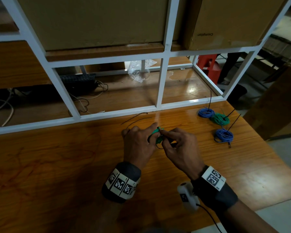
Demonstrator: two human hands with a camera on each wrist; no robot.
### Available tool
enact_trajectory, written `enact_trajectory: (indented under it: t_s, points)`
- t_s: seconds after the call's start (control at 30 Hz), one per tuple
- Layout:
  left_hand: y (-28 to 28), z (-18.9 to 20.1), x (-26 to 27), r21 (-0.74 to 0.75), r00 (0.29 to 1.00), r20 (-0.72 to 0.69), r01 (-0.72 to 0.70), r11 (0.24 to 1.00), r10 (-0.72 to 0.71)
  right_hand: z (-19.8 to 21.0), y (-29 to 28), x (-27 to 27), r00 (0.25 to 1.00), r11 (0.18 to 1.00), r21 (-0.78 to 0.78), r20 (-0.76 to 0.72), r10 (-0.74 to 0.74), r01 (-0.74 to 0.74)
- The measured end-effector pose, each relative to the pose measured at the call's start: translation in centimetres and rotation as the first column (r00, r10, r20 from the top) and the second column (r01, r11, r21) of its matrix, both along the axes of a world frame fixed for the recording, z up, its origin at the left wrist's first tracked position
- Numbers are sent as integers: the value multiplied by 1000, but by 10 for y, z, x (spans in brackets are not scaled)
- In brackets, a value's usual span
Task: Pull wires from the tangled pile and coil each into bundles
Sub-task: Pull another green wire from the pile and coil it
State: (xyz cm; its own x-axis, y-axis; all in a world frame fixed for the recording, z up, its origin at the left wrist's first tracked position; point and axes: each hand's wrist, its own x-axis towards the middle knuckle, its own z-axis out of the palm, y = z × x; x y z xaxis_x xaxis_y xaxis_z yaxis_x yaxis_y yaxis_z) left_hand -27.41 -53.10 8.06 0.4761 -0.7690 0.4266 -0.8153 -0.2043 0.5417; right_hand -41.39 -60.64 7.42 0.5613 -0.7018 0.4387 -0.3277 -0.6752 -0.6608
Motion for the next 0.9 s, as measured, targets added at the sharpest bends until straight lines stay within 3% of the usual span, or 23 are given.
enact_trajectory:
  t_s: [0.1, 0.3, 0.5, 0.73, 0.9]
  points:
    - [3, 2, 0, -24, 1000, -4, 23, 999, -23, 3, 1, -2, 1000, 1000, -3, -9, 20, -20]
    - [4, 3, 4, -21, 995, -73, 66, 998, -67, 19, -13, -7, 1000, 977, 212, -13, -23, 25]
    - [5, 8, 0, -109, 992, -40, 113, 988, -118, 30, -28, -1, 1000, 985, 172, -17, 9, -6]
    - [3, 11, 11, -33, 952, -46, 301, 953, -302, 34, -41, 0, 997, 960, 280, -72, 33, -11]
    - [-4, 14, 16, -12, 903, -112, 416, 909, -415, 45, -61, -2, 998, 962, 266, -4, -64, 63]
